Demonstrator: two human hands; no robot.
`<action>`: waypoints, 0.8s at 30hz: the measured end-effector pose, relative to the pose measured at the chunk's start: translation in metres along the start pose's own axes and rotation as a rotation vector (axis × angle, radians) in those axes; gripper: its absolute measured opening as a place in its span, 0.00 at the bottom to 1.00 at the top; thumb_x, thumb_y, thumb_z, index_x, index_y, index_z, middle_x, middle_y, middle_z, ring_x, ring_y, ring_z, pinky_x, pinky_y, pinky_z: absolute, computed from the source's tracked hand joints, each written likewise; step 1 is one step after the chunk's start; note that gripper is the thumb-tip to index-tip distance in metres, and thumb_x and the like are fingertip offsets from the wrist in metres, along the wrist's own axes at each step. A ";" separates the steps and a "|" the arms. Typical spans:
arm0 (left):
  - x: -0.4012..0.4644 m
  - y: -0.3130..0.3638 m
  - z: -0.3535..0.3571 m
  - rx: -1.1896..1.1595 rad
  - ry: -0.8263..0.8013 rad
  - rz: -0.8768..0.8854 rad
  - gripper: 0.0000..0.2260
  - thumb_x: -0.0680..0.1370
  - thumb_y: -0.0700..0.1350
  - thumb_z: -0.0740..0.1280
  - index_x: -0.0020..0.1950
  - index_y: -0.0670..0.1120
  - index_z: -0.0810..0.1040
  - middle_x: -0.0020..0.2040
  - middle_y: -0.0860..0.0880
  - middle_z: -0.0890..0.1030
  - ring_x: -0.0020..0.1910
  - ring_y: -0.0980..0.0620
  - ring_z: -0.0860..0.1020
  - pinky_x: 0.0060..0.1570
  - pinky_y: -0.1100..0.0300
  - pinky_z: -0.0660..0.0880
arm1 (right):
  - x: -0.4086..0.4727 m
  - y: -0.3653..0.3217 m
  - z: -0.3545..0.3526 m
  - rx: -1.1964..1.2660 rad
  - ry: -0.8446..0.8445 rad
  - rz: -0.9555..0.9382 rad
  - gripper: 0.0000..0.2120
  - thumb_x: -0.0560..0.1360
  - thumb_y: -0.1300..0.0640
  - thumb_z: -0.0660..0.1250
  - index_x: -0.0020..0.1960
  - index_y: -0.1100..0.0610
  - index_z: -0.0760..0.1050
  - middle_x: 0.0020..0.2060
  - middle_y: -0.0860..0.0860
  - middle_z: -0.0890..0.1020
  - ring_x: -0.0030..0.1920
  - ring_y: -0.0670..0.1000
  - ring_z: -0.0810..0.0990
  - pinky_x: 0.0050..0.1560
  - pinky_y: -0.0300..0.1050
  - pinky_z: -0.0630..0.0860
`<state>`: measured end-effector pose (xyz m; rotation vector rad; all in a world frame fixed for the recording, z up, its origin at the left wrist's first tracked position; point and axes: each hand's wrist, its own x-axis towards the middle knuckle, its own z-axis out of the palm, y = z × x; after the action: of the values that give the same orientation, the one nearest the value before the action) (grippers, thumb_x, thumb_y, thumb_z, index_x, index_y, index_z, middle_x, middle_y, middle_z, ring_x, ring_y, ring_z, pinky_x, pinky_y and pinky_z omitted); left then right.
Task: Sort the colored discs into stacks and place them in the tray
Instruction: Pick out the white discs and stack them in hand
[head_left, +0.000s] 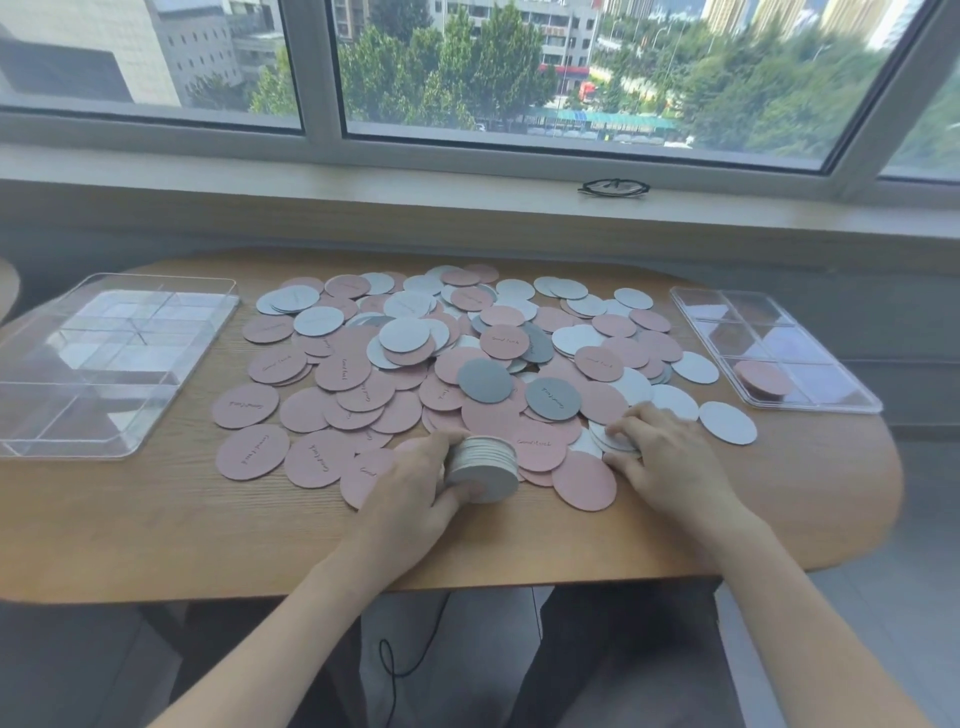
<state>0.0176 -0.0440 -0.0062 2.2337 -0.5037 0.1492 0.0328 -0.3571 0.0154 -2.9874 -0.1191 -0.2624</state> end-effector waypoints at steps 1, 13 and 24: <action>-0.001 0.000 0.000 0.003 -0.002 0.004 0.19 0.78 0.50 0.70 0.67 0.53 0.71 0.57 0.54 0.77 0.58 0.54 0.73 0.58 0.57 0.71 | 0.000 0.002 0.001 0.004 -0.017 -0.023 0.13 0.75 0.49 0.71 0.58 0.54 0.80 0.54 0.47 0.77 0.53 0.53 0.74 0.56 0.48 0.68; -0.002 0.002 -0.002 0.002 0.016 0.014 0.19 0.77 0.48 0.71 0.66 0.54 0.72 0.54 0.55 0.77 0.57 0.53 0.73 0.57 0.56 0.72 | 0.002 0.010 0.009 -0.162 0.444 -0.287 0.08 0.74 0.57 0.66 0.41 0.55 0.82 0.36 0.49 0.82 0.41 0.56 0.81 0.61 0.54 0.71; 0.000 0.005 -0.003 -0.052 0.016 0.022 0.19 0.76 0.45 0.72 0.65 0.57 0.73 0.53 0.58 0.77 0.57 0.56 0.73 0.54 0.70 0.67 | -0.008 -0.084 -0.015 0.707 0.432 0.020 0.06 0.79 0.61 0.67 0.50 0.53 0.82 0.42 0.44 0.84 0.44 0.45 0.80 0.47 0.35 0.74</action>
<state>0.0155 -0.0447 -0.0013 2.1755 -0.5182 0.1637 0.0144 -0.2767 0.0395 -2.1787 -0.1047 -0.6878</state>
